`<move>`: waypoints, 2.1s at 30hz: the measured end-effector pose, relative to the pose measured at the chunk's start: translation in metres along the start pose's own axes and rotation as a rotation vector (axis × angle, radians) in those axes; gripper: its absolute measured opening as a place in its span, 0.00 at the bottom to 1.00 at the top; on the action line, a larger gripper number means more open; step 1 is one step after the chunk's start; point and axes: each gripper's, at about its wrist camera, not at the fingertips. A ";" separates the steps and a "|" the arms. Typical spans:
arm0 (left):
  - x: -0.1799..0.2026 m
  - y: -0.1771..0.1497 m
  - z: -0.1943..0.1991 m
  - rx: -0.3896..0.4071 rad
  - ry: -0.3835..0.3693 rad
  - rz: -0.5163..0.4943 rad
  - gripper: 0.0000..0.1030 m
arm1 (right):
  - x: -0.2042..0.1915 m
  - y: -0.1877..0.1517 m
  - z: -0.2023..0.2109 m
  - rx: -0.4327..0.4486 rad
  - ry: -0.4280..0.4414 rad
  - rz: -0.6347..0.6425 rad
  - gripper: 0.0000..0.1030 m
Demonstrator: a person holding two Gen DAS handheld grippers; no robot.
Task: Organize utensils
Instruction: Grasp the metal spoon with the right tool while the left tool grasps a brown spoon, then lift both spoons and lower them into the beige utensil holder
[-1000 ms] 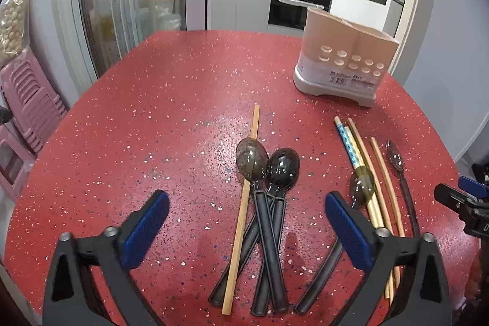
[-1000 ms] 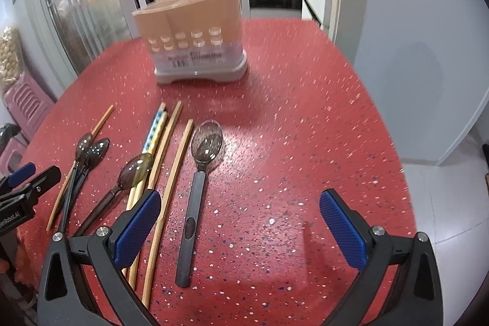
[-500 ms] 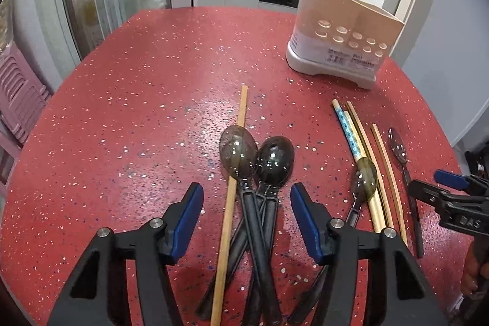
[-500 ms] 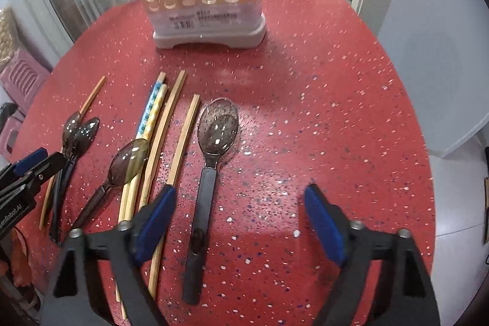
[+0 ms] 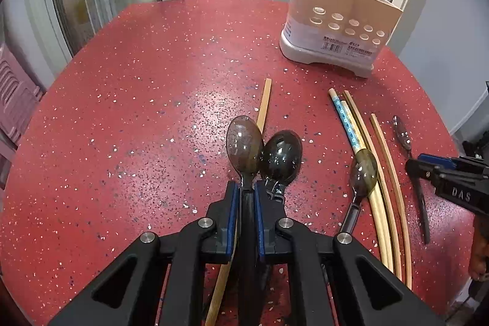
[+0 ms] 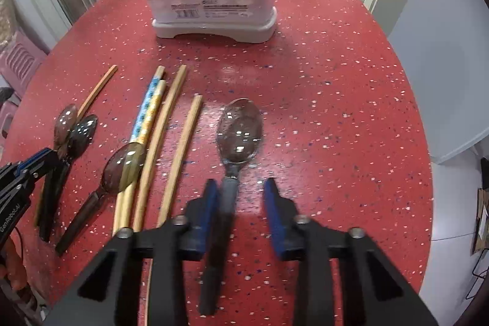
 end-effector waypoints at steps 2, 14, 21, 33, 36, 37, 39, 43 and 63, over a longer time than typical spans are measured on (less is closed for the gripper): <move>0.000 0.000 0.004 0.010 -0.012 0.003 0.27 | 0.004 0.000 0.000 0.007 0.018 -0.007 0.13; -0.006 0.011 0.035 0.070 -0.071 0.061 0.27 | 0.023 -0.009 0.027 0.120 0.171 -0.052 0.13; 0.005 0.041 0.071 0.166 -0.160 0.100 0.27 | 0.040 0.009 0.064 0.234 0.218 -0.069 0.13; 0.058 0.131 0.099 0.337 -0.260 0.078 0.27 | 0.066 0.078 0.112 0.400 0.232 -0.079 0.13; 0.072 0.161 0.097 0.385 -0.272 0.090 0.27 | 0.074 0.102 0.119 0.455 0.230 -0.079 0.13; 0.077 0.169 0.094 0.395 -0.271 0.093 0.27 | 0.077 0.112 0.121 0.475 0.229 -0.078 0.13; 0.084 0.184 0.089 0.410 -0.275 0.101 0.27 | 0.077 0.124 0.124 0.506 0.228 -0.074 0.12; 0.097 0.209 0.074 0.445 -0.282 0.118 0.27 | 0.084 0.157 0.122 0.570 0.214 -0.069 0.12; 0.141 0.218 -0.010 0.592 -0.220 0.041 0.27 | 0.077 0.209 0.042 0.687 0.088 0.030 0.12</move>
Point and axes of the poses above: each gripper's, at about its wrist camera, not at the fingertips, and z roughly against the way its jaws point, x to its right, y to its top, and after that the axes turned 15 degrees about z, right-handed
